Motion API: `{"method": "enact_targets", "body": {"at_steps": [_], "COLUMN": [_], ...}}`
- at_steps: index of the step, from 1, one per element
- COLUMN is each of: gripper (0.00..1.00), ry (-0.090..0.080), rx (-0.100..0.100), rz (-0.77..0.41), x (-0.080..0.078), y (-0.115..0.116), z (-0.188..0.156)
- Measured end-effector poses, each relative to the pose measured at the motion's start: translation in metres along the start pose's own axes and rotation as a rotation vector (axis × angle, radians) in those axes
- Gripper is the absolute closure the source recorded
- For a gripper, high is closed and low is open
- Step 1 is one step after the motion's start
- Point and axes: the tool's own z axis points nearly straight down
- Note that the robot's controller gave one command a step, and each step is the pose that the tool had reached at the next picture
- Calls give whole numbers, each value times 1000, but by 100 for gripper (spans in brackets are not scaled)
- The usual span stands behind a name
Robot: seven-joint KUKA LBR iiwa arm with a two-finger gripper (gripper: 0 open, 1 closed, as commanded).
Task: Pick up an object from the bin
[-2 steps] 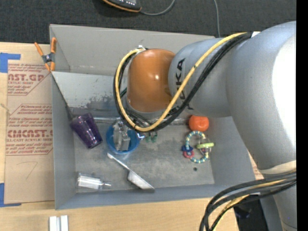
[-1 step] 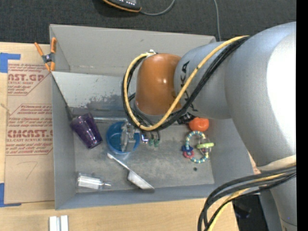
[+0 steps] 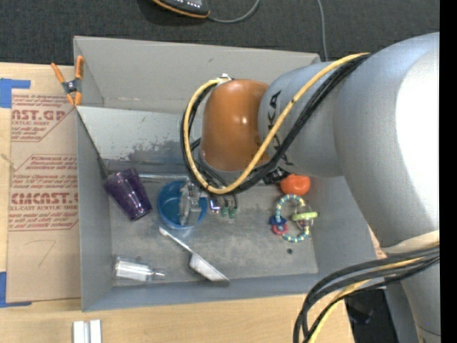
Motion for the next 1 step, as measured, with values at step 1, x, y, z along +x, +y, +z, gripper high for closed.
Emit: {"method": "enact_targets", "body": {"at_steps": [1], "gripper": [100], "ry": [-7], "rx": [-3], "rz": [-90], "x": [30], "y": [-16], "z": [44]}}
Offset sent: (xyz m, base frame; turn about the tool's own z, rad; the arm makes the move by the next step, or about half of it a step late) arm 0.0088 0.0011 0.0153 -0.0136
